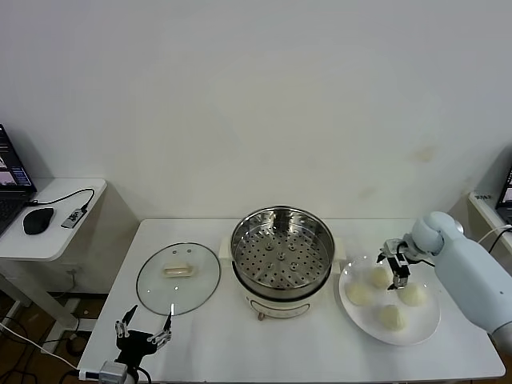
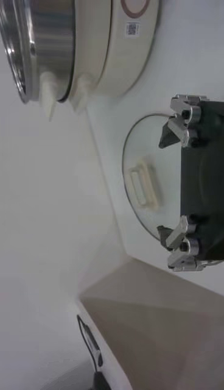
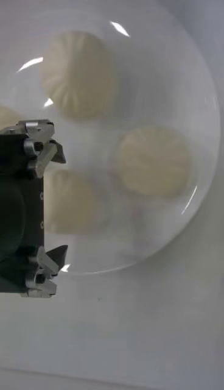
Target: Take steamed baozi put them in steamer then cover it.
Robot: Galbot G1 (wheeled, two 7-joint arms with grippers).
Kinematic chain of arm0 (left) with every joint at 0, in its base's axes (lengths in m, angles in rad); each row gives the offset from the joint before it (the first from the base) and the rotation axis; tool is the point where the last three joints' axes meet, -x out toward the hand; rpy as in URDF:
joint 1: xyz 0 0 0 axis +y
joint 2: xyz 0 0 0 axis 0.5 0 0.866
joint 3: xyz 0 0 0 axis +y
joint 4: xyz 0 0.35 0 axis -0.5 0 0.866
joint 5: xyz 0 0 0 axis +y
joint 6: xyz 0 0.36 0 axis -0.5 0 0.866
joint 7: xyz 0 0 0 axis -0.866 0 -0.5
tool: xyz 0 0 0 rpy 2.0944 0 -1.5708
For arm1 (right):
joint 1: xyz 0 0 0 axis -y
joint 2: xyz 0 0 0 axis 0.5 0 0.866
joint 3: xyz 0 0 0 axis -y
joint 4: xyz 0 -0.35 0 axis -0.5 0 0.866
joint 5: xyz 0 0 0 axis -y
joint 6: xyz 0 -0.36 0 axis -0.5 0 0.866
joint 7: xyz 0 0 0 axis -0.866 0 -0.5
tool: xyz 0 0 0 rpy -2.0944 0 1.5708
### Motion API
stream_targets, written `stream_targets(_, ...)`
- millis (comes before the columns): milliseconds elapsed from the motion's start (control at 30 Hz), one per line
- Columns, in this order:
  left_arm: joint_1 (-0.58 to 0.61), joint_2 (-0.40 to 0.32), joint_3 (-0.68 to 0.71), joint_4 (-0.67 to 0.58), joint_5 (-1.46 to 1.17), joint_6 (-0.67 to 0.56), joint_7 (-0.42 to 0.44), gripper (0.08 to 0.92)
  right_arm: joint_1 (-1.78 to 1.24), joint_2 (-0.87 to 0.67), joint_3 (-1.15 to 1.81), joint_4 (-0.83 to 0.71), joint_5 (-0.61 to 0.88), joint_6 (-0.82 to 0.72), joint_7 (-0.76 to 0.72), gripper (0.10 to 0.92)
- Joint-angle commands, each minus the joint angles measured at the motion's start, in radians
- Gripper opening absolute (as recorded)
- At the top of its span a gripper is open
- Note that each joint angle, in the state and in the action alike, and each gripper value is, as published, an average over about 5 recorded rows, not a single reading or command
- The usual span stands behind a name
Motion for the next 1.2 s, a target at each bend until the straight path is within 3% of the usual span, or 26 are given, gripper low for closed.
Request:
stream_targets(33,0.000,0.000,0.001,0.000,0.000,0.000,0.000,0.823,0.000,0.012,-0.001,-0.028,-0.013,-0.001,0.023,0.823)
stream_targets(200,-0.001,0.001,0.003,0.005,0.000,-0.001,0.001,0.823,-0.005,0.007,0.004,-0.036,-0.005,-0.005,0.035,0.810)
stream_targets(467,-0.003,0.001,0.004,0.009,0.001,-0.001,0.000,0.823,-0.002,-0.005,0.006,-0.026,0.021,-0.015,0.039,0.683)
stream_targets(667,-0.005,0.000,0.008,0.010,0.002,-0.002,-0.001,0.823,0.008,-0.035,0.018,0.008,0.063,-0.028,0.030,0.654)
stream_targets(1000,-0.009,0.005,0.011,0.002,0.003,-0.001,-0.003,0.823,0.286,-0.162,-0.181,0.149,0.326,-0.097,-0.060,0.653)
stream_targets(1200,-0.012,0.009,0.007,-0.008,0.003,0.000,-0.005,0.823,0.606,-0.078,-0.386,0.101,0.463,-0.120,-0.088,0.653)
